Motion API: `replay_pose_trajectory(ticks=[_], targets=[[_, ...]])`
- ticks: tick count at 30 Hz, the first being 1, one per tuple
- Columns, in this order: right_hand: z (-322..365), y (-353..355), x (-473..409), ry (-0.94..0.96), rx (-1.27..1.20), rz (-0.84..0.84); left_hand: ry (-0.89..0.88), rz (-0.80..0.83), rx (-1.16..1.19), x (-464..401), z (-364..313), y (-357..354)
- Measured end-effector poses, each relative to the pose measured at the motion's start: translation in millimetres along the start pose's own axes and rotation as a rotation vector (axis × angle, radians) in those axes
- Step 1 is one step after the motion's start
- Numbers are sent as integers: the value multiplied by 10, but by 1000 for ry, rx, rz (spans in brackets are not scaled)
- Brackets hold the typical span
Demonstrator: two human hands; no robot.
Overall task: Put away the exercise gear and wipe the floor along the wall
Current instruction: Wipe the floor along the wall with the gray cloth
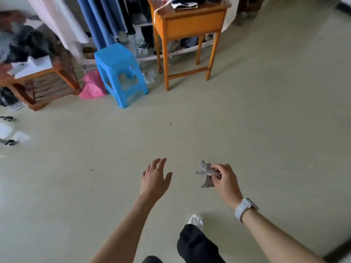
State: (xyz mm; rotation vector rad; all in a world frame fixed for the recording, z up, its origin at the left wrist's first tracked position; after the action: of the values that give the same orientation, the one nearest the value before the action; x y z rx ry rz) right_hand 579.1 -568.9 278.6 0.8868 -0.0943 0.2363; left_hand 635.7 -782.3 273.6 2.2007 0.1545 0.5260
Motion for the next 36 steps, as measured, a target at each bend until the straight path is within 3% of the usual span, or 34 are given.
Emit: replay_pose_trajectory(ticks=[10, 17, 21, 26, 32, 36], targets=[[-1164, 1352, -1331, -255, -39, -200, -232, 148, 33, -1703, -2259, -700], [-1789, 2103, -3061, -297, -68, -284, -308, 205, -68, -3459, -3420, -1173], [-2122, 2718, -4189, -334, -69, -275, -424, 247, -245, -4491, -4306, -1323], [-2626, 3717, -5043, -445, -47, -379, -643, 301, -459, -5486, -5726, -1715], [-3841, 4760, -5768, -584, 7, -427, -858, 406, -510, -6194, -7540, -2789], [-4868, 5550, -6335, -658, -9, -467, -857, 455, -504, -6632, -8748, -3574]])
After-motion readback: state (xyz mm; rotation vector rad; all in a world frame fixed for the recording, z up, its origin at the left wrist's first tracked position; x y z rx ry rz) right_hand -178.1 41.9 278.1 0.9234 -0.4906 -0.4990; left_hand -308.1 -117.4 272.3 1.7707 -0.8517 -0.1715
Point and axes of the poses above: each hand's wrist, its own x-axis away from the middle knuckle, its own y-axis out of the back of the hand, z = x × y, the point moved 4 cm from there along -x, towards the middle knuckle, and after that the axes turned 7 degrees about x, right-handed, at the moved point
